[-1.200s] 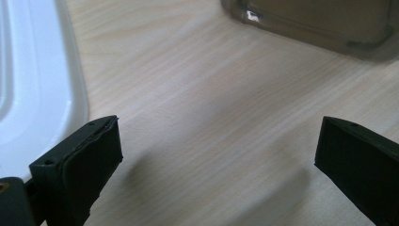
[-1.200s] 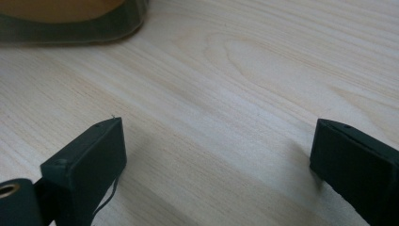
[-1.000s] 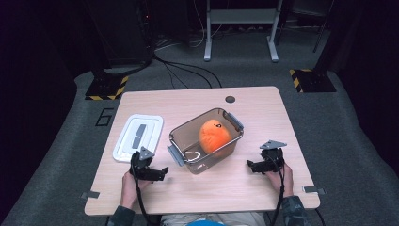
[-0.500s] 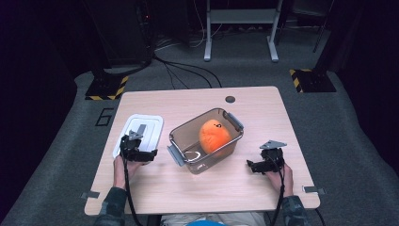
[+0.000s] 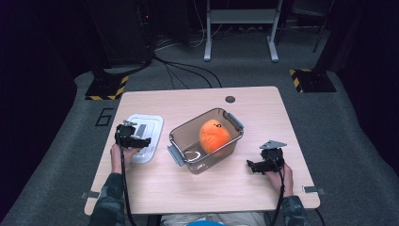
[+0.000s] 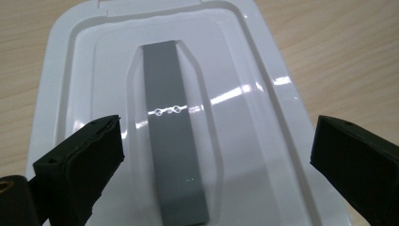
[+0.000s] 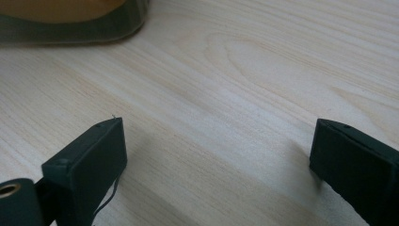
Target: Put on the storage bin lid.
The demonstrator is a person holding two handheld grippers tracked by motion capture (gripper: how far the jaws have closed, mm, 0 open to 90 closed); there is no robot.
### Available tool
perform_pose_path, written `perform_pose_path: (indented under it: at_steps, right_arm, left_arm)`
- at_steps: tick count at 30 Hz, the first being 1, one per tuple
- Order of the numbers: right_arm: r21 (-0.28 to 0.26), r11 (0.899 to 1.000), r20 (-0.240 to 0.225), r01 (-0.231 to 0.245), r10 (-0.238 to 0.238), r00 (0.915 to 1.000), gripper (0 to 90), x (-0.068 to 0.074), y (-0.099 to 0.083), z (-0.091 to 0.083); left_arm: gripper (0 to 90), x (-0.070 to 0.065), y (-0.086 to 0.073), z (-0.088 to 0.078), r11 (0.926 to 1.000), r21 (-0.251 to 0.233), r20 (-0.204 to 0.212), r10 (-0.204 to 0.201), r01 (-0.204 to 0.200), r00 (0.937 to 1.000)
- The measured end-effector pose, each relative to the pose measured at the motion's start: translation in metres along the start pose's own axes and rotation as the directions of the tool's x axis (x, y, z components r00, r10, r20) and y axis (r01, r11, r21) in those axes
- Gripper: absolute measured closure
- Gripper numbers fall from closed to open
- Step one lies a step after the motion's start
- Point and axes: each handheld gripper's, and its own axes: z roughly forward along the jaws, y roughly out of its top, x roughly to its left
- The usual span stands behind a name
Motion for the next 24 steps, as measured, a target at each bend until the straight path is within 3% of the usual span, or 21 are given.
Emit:
perform_pose_path:
  at_steps: [2,8,11,14,18,24]
  right_arm:
    - [0.0,1.0,0.0,0.0,0.0,1.0,3.7,0.0,0.0,0.0]
    - [0.0,1.0,0.001,0.0,0.0,1.0,3.7,0.0,0.0,0.0]
    - [0.0,1.0,0.001,0.0,0.0,1.0,3.8,0.0,0.0,0.0]
    - [-0.004,1.0,0.001,0.005,-0.005,1.0,3.8,0.0,0.0,0.0]
    - [0.0,1.0,0.002,-0.001,0.001,1.0,3.9,0.0,0.0,0.0]
    - [-0.002,1.0,0.002,0.0,0.0,1.0,4.3,0.0,0.0,0.0]
  left_arm:
    - [2.5,0.002,0.002,0.002,1.0,-0.001,-0.017,0.0,0.0,0.9999]
    - [6.4,0.011,0.007,0.009,1.0,-0.001,-0.015,-0.007,0.007,0.9999]
    - [17.0,0.013,0.009,0.012,0.9997,0.0,-0.022,-0.023,0.023,0.9995]
    - [29.2,0.015,0.008,0.018,0.9995,0.028,-0.033,-0.011,0.012,0.9994]
    - [41.9,0.018,0.007,0.018,0.9995,0.017,-0.048,-0.025,0.026,0.9986]
    - [54.7,0.019,0.005,0.02,0.9996,0.007,-0.04,-0.028,0.028,0.9988]
